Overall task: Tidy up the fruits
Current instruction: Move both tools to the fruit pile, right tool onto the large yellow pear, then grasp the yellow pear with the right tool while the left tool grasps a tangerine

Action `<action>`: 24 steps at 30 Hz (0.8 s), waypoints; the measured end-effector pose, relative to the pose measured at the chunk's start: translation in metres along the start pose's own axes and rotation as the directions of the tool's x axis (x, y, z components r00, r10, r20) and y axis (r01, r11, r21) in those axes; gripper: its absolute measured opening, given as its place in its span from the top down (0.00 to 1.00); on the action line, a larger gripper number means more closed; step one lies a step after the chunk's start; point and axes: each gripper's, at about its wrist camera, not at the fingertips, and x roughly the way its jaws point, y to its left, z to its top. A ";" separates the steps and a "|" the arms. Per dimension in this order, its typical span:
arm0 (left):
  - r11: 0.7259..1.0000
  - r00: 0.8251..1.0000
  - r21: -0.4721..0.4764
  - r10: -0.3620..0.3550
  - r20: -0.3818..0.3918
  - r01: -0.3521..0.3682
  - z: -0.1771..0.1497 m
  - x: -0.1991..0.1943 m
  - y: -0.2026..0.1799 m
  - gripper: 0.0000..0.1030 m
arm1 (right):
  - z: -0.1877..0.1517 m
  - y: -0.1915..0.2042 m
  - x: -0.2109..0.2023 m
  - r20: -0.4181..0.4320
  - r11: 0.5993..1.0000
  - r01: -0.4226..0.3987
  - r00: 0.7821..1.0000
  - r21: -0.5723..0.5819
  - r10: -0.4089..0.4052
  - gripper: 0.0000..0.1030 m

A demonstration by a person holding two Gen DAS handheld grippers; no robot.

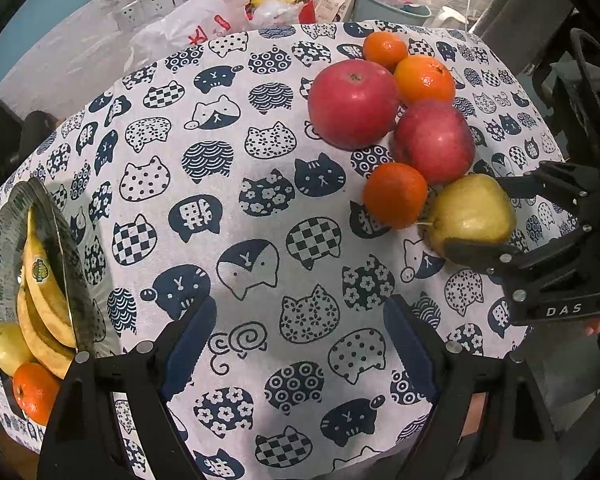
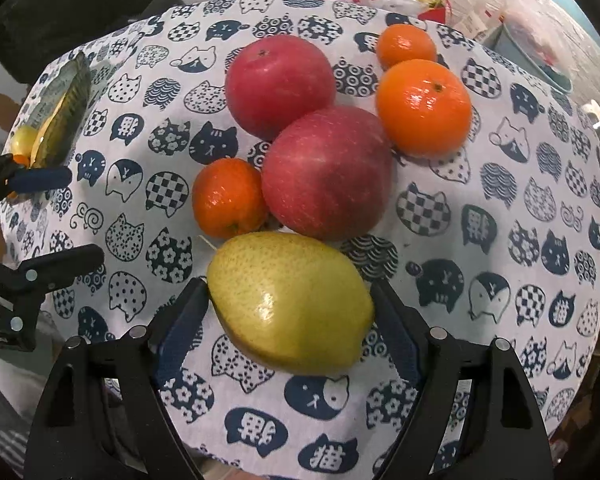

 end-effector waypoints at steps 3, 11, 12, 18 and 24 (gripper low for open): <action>1.000 1.000 0.002 0.000 -0.004 0.000 0.002 0.002 -0.002 0.16 | 0.003 0.002 0.011 -0.014 1.000 -0.013 1.000 -0.009 0.013 0.21; 1.000 1.000 0.001 -0.001 -0.004 0.001 0.008 0.004 -0.006 0.16 | -0.002 0.006 0.015 0.006 1.000 -0.009 1.000 -0.007 0.009 0.23; 1.000 1.000 0.000 -0.001 -0.003 0.001 0.009 0.004 -0.006 0.16 | -0.004 0.006 0.014 0.008 1.000 -0.002 1.000 -0.006 0.002 0.23; 1.000 1.000 0.002 -0.006 0.004 0.006 0.015 0.008 -0.012 0.16 | -0.020 -0.008 -0.007 0.026 1.000 0.022 0.999 0.017 -0.022 0.23; 1.000 0.999 0.013 -0.026 0.020 0.026 0.026 0.013 -0.022 0.16 | -0.024 -0.029 -0.028 0.066 0.996 0.061 0.996 0.071 -0.065 0.23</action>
